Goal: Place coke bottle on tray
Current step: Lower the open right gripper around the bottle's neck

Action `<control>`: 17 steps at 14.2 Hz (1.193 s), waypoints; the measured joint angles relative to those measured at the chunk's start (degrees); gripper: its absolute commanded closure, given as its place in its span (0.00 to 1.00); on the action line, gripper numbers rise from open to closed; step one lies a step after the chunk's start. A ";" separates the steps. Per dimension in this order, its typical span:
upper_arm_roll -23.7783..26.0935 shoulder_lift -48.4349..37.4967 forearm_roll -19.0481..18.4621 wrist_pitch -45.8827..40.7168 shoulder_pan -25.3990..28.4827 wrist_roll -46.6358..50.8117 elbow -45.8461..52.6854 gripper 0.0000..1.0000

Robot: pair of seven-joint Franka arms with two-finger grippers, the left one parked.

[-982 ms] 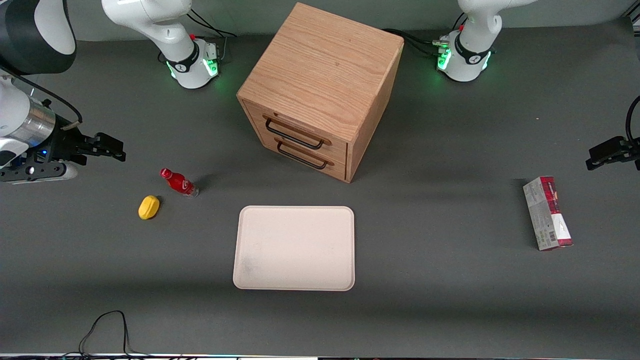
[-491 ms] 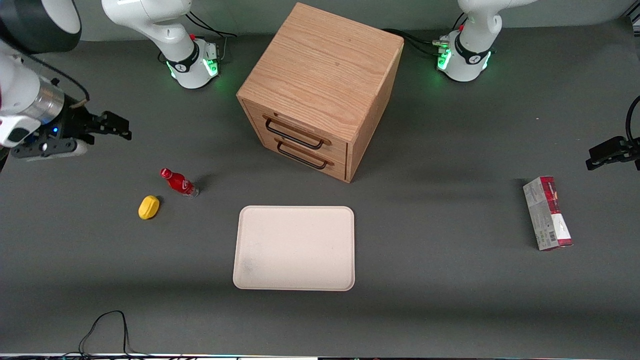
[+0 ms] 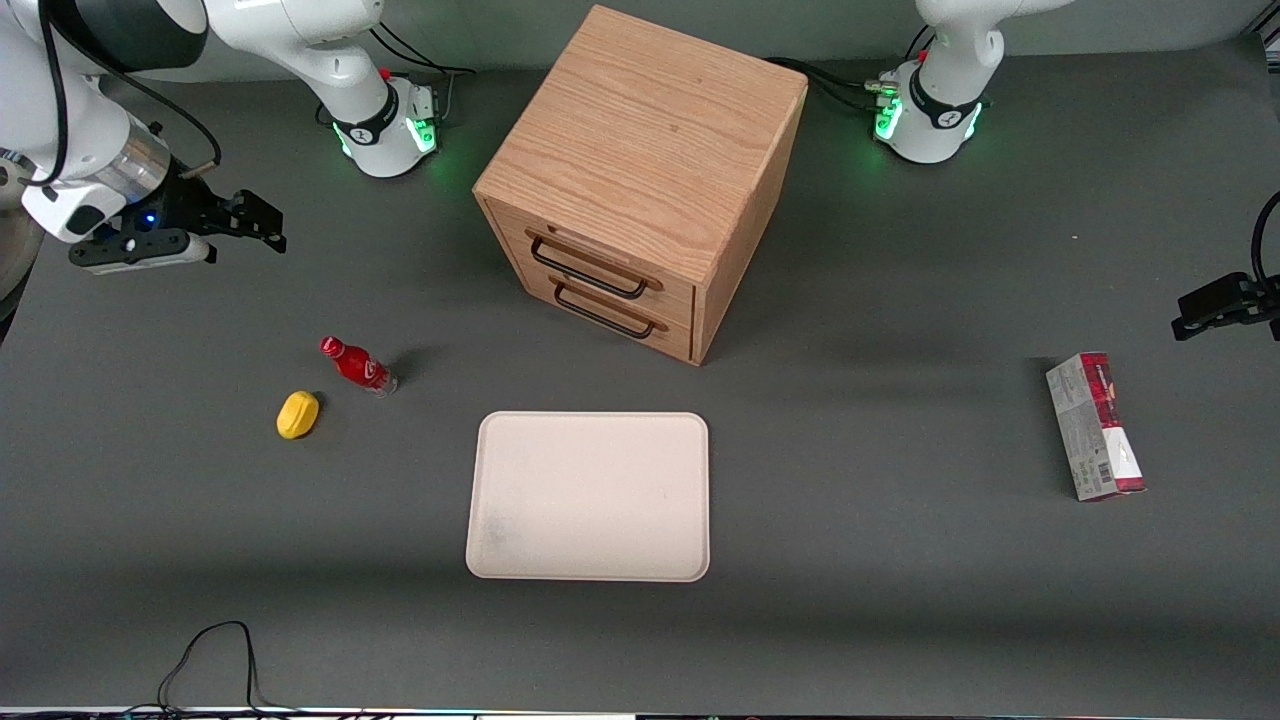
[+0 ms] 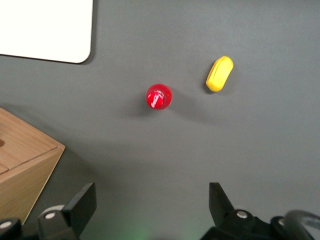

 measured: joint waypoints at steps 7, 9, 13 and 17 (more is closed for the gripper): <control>0.09 10.42 0.00 11.60 0.09 0.00 -1.50 0.00; 0.16 13.43 0.00 14.78 0.15 0.00 -1.70 0.00; 0.22 17.36 0.00 21.93 1.15 0.00 -3.91 0.00; 0.21 18.24 0.00 26.83 1.22 0.00 -7.55 0.00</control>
